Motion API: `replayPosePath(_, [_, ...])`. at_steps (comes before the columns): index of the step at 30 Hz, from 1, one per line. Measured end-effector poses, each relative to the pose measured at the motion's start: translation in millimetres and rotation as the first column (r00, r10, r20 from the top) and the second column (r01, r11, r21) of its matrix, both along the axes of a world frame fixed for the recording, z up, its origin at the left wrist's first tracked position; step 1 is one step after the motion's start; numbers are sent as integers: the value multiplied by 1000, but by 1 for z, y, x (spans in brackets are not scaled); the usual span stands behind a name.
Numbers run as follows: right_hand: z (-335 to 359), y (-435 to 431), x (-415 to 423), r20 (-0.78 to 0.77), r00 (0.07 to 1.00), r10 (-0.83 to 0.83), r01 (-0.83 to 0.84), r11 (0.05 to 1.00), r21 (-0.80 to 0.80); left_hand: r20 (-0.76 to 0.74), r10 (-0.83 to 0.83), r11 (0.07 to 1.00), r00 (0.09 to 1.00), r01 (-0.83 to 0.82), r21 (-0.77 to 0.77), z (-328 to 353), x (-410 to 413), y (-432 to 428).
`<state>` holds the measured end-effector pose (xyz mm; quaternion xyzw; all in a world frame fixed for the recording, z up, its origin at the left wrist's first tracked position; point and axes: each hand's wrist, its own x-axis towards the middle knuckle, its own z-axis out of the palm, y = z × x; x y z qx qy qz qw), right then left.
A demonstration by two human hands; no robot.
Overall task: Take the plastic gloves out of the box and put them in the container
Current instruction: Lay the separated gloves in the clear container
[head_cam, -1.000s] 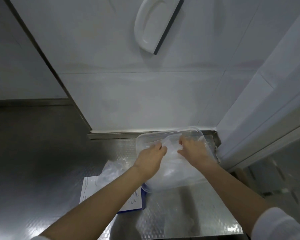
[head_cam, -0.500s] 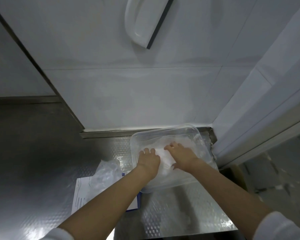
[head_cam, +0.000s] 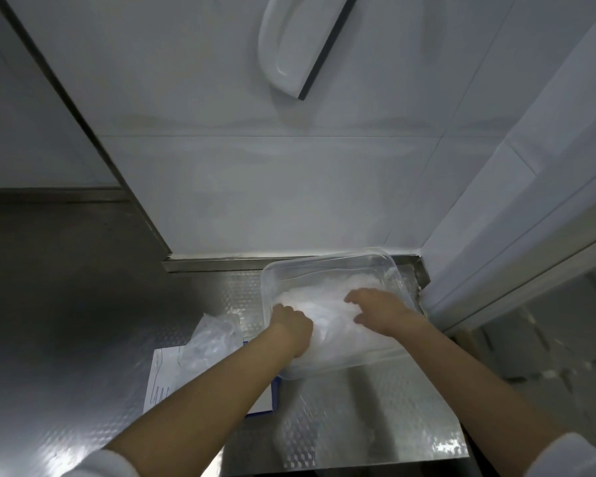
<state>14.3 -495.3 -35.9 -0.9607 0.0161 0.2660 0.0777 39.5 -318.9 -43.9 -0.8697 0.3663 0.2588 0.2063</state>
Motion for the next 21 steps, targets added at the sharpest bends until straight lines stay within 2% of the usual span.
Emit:
replayPosePath(3, [28, 15, -10, 212, 971, -115, 109, 993, 42, 135, 26, 965, 990, 11, -264, 20, -5, 14])
replayPosePath(5, [41, 35, -20, 362, 911, -200, 150, 976, 159, 190, 132, 870, 973, -21, -492, 33, -9, 27])
replayPosePath(7, [51, 63, -31, 495, 839, -226, 91, 955, 283, 162, 246, 748, 956, -80, -659, 40, -14, 47])
replayPosePath(9, [57, 92, -40, 564, 805, -181, -34, 936, 350, 137, 327, 651, 935, -117, -750, 42, -20, 72])
replayPosePath(12, [57, 136, -49, 557, 830, -46, -207, 900, 383, 124, 451, 585, 884, -187, -789, 35, -23, 114])
replayPosePath(15, [42, 173, -51, 507, 858, 75, -300, 876, 378, 47, 581, 600, 813, -388, -700, 18, -25, 155])
replayPosePath(18, [26, 196, -44, 384, 921, 68, -230, 889, 396, -65, 642, 583, 764, -541, -606, 2, -27, 184])
replayPosePath(21, [16, 211, -32, 256, 962, -98, -32, 887, 460, -179, 625, 539, 759, -587, -604, -1, -30, 193])
